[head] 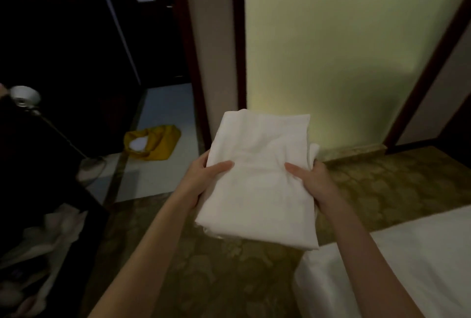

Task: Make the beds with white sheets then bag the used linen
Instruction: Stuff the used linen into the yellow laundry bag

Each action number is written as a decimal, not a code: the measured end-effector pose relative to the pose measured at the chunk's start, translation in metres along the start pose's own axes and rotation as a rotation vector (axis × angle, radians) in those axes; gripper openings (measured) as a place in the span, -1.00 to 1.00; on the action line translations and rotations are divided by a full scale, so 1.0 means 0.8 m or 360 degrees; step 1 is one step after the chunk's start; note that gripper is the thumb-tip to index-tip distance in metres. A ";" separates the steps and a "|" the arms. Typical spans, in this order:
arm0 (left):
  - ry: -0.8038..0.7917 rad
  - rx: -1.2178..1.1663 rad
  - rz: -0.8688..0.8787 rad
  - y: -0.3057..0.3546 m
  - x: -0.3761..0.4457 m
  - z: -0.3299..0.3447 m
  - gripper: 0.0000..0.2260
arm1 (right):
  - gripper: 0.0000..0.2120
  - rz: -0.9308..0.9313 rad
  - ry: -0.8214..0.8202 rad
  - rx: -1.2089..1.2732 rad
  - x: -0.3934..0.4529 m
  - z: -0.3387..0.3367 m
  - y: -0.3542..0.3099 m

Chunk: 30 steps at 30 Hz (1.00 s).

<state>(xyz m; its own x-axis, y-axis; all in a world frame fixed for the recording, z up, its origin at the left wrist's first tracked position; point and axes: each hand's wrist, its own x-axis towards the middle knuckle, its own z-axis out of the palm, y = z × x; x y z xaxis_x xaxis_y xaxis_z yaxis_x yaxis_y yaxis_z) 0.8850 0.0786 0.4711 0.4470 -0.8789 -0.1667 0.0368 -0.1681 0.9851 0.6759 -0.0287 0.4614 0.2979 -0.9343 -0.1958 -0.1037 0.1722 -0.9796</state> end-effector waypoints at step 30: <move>0.0980 -0.0342 0.0083 0.042 0.371 -0.559 -0.71 | -0.82 -0.0174 -0.1033 -0.0105 0.442 0.700 -0.136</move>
<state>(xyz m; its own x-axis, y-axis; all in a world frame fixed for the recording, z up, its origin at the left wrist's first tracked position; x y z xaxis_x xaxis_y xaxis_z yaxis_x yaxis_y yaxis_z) 1.4185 0.0120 0.4737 0.8810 -0.4560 -0.1264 0.1505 0.0168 0.9885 1.3244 -0.2032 0.4729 0.8195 -0.5638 -0.1033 -0.0920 0.0485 -0.9946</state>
